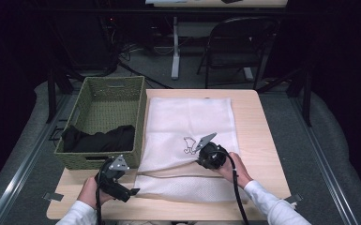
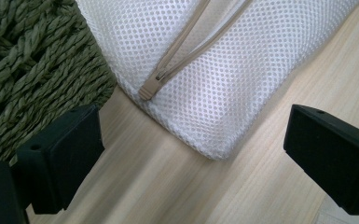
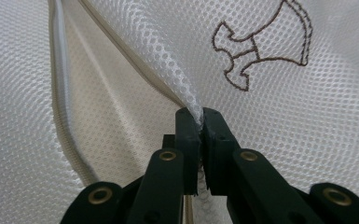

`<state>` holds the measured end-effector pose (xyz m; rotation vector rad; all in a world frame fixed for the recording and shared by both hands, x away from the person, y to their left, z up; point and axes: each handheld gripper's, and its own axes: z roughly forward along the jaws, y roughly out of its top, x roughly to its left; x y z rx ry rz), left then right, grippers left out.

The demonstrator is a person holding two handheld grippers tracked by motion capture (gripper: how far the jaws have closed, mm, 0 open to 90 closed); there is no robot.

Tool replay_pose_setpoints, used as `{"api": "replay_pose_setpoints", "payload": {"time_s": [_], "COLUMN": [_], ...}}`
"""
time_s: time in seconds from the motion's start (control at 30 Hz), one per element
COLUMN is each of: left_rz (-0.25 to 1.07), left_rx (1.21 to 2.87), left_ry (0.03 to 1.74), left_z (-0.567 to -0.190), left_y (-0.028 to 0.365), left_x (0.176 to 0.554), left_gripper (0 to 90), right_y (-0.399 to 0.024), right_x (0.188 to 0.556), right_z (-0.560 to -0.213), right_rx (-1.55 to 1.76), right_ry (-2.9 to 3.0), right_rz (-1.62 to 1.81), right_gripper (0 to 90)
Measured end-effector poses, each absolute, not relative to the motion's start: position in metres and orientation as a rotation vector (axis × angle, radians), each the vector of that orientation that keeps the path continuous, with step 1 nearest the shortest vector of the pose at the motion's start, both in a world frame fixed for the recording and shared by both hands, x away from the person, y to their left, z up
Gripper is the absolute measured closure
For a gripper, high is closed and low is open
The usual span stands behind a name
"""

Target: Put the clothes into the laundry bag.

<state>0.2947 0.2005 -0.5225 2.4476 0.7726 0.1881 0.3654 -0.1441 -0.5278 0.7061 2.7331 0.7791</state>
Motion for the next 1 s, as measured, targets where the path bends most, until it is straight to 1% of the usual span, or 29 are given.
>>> {"api": "replay_pose_setpoints", "payload": {"time_s": [0.2,0.27,0.47,0.6,0.73,1.0], "left_rz": [0.151,0.17,0.172,0.188,0.244,0.305], "left_rx": [2.463,2.477,2.465,2.466,2.474,2.488], "left_ry": [0.712,0.705,0.67,0.641,0.628,0.61], "left_z": [-0.52,-0.518,-0.508,-0.492,-0.473,-0.439], "left_y": [0.2,0.199,0.202,0.205,0.209,0.221], "left_x": [0.292,0.29,0.289,0.292,0.299,0.329], "left_gripper": [0.4,0.4,0.3,0.4,0.4,0.2], "right_y": [-0.148,-0.149,-0.149,-0.15,-0.15,-0.151], "right_x": [0.363,0.362,0.361,0.362,0.362,0.363], "right_z": [-0.513,-0.508,-0.503,-0.505,-0.506,-0.508], "right_rx": [0.714,0.713,0.711,0.71,0.707,0.707], "right_ry": [2.689,2.677,2.657,2.666,2.666,2.67], "right_rz": [0.846,0.871,0.892,0.894,0.892,0.883], "right_gripper": [86.5,86.5,86.5,86.5,86.5,86.5]}}
